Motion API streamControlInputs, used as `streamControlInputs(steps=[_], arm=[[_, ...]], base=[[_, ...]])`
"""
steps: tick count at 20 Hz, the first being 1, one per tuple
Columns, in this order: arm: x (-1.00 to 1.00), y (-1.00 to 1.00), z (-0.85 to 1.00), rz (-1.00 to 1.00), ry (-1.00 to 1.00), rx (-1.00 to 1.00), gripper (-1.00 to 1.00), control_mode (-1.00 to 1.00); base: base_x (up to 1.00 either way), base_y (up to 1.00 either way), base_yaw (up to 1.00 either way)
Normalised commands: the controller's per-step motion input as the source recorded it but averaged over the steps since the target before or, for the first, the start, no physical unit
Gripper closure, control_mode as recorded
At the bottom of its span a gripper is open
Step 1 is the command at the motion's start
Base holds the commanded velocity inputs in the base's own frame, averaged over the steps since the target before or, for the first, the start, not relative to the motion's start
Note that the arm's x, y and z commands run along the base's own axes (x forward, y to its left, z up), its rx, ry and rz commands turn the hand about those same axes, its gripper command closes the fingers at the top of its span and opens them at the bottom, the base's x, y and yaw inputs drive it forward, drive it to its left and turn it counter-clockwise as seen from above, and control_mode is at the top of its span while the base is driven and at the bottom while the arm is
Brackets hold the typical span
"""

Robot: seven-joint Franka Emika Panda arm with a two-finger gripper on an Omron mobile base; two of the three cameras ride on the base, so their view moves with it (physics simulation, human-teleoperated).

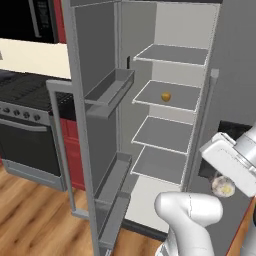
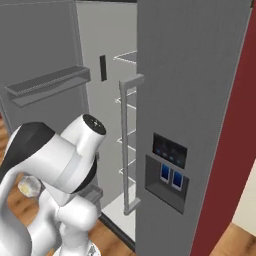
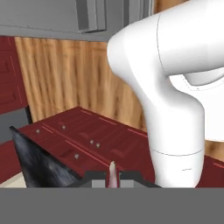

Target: Retrieve the bottle and the shaker from the cabinet and place them next to the mixing bowl on the counter. Then add garlic from the fridge to the mixing bowl.

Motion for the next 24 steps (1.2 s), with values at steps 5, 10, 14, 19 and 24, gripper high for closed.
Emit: streamControlInputs(steps=[5, 10, 14, 19, 24], arm=[[0.0, 0.0, 0.0, 0.0, 0.0, 0.0, 1.0, 1.0], [0.0, 0.0, 0.0, 0.0, 0.0, 0.0, 1.0, 1.0], [0.0, 0.0, 0.0, 0.0, 0.0, 0.0, 1.0, 1.0], [0.0, 0.0, 0.0, 0.0, 0.0, 0.0, 1.0, 1.0], [0.0, 0.0, 0.0, 0.0, 0.0, 0.0, 1.0, 1.0]], base=[[-0.49, -0.02, 0.0], [-0.41, 0.0, 0.0], [-0.46, 0.0, 0.0], [-0.41, 0.06, 0.0], [-0.34, 0.16, 0.0]])
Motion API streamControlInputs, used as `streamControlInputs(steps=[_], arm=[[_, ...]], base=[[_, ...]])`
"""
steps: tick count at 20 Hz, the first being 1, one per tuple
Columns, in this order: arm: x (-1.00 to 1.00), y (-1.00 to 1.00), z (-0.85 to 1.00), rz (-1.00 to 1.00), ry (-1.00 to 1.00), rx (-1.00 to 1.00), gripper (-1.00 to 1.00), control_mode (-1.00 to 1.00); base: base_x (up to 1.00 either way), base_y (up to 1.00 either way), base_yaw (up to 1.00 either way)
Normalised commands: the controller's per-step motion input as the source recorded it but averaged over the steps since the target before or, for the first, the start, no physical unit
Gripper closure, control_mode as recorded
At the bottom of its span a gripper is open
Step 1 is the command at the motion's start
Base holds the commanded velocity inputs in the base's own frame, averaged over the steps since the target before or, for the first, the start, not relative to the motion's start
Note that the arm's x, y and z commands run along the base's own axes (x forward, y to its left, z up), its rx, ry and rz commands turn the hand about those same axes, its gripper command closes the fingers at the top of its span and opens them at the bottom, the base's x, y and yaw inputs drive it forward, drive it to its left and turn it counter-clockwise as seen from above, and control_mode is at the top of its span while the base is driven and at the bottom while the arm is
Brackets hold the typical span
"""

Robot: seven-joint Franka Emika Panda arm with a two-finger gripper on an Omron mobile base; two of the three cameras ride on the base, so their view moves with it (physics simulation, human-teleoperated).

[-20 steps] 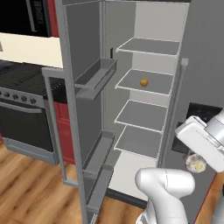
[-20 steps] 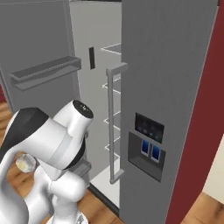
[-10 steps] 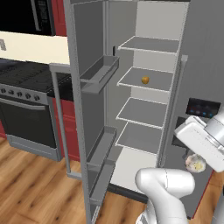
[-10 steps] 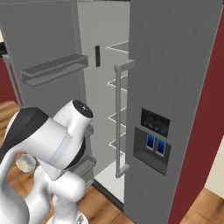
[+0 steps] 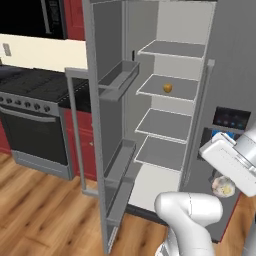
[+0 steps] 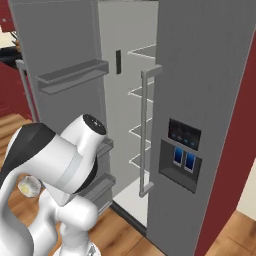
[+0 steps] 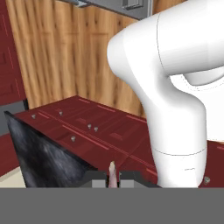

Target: Retrieve the bottle and the shaker from the cabinet and place them next to the mixing bowl on the counter. Then add garlic from the fridge to the mixing bowl.

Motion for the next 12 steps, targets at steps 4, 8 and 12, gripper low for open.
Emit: streamControlInputs(steps=[4, 8, 12], arm=[[0.0, 0.0, 0.0, 0.0, 0.0, 0.0, 1.0, 1.0], [0.0, 0.0, 0.0, 0.0, 0.0, 0.0, 1.0, 1.0], [0.0, 0.0, 0.0, 0.0, 0.0, 0.0, 1.0, 1.0]], base=[[-0.24, 0.24, 0.0], [-0.15, 0.36, 0.0], [-0.16, 0.42, 0.0]])
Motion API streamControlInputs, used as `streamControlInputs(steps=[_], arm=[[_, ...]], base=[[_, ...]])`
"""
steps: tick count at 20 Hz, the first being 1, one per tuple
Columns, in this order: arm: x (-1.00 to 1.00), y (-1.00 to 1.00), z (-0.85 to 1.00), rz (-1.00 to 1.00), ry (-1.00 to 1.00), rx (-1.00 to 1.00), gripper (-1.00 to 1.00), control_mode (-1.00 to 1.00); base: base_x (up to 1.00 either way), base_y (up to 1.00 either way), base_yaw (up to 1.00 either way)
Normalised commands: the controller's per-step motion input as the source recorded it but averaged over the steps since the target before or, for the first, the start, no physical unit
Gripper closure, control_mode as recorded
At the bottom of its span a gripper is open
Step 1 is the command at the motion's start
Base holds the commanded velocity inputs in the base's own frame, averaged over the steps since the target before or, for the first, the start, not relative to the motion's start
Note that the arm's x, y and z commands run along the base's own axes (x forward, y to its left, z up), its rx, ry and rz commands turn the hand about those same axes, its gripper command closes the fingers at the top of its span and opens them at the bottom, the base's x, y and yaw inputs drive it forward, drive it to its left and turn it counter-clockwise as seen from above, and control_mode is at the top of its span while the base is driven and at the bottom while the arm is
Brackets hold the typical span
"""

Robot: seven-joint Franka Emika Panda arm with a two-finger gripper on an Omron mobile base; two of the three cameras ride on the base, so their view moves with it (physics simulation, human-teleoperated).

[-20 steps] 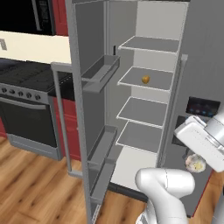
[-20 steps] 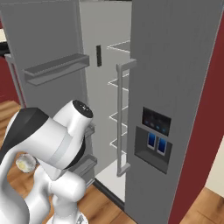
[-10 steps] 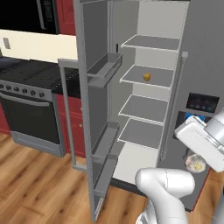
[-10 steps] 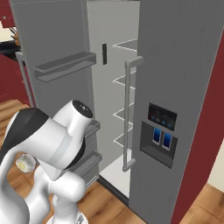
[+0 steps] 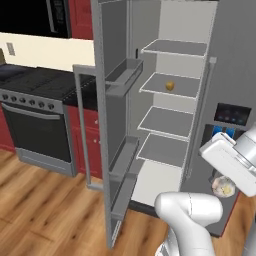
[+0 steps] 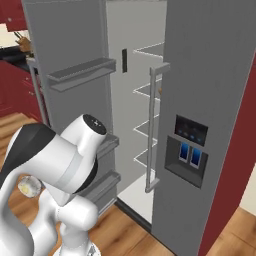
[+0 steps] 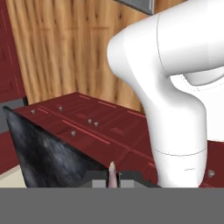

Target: Retrieve the bottle and the shaker from the cabinet and place them next to the mixing bowl on the counter. Then add garlic from the fridge to the mixing bowl.

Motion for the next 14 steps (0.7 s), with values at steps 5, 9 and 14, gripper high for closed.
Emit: streamControlInputs(steps=[5, 9, 14], arm=[[0.0, 0.0, 0.0, 0.0, 0.0, 0.0, 1.0, 1.0], [0.0, 0.0, 0.0, 0.0, 0.0, 0.0, 1.0, 1.0], [0.0, 0.0, 0.0, 0.0, 0.0, 0.0, 1.0, 1.0]], base=[[-0.24, 0.46, 0.0], [-0.27, 0.47, 0.0], [-0.44, 0.48, 0.0]])
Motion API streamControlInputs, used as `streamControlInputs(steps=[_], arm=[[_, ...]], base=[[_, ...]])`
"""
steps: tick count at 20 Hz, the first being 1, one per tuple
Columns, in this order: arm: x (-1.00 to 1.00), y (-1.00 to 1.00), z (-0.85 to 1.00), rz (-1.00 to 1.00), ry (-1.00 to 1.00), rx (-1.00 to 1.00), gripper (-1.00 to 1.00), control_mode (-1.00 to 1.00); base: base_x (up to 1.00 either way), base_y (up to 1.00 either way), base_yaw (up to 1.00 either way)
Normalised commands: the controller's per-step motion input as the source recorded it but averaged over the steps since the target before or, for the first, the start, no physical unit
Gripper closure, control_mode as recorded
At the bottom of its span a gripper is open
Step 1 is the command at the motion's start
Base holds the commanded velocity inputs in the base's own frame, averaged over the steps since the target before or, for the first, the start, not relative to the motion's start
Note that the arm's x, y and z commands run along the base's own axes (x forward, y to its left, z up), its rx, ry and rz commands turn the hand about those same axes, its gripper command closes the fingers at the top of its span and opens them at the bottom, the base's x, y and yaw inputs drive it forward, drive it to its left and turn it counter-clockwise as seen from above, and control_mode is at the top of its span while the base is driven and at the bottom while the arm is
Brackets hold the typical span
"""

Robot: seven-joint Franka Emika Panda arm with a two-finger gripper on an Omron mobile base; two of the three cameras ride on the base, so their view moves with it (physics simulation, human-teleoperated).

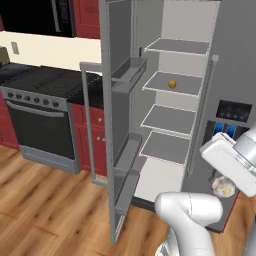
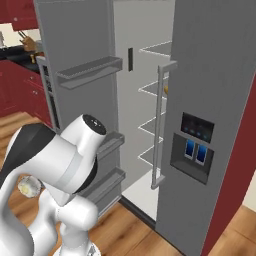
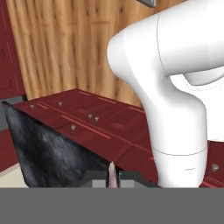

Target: Retrieve the bottle and the shaker from the cabinet and place them next to the mixing bowl on the counter. Then add garlic from the fridge to the mixing bowl.

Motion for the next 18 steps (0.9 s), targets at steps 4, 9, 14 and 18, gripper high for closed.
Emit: streamControlInputs(steps=[4, 9, 14, 18], arm=[[0.0, 0.0, 0.0, 0.0, 0.0, 0.0, 1.0, 1.0], [0.0, 0.0, 0.0, 0.0, 0.0, 0.0, 1.0, 1.0], [0.0, 0.0, 0.0, 0.0, 0.0, 0.0, 1.0, 1.0], [0.0, 0.0, 0.0, 0.0, 0.0, 0.0, 1.0, 1.0]], base=[[-0.73, 0.2, 0.12], [-0.94, 0.01, 0.31], [-1.0, -0.08, 0.38], [-0.95, 0.0, 0.4]])
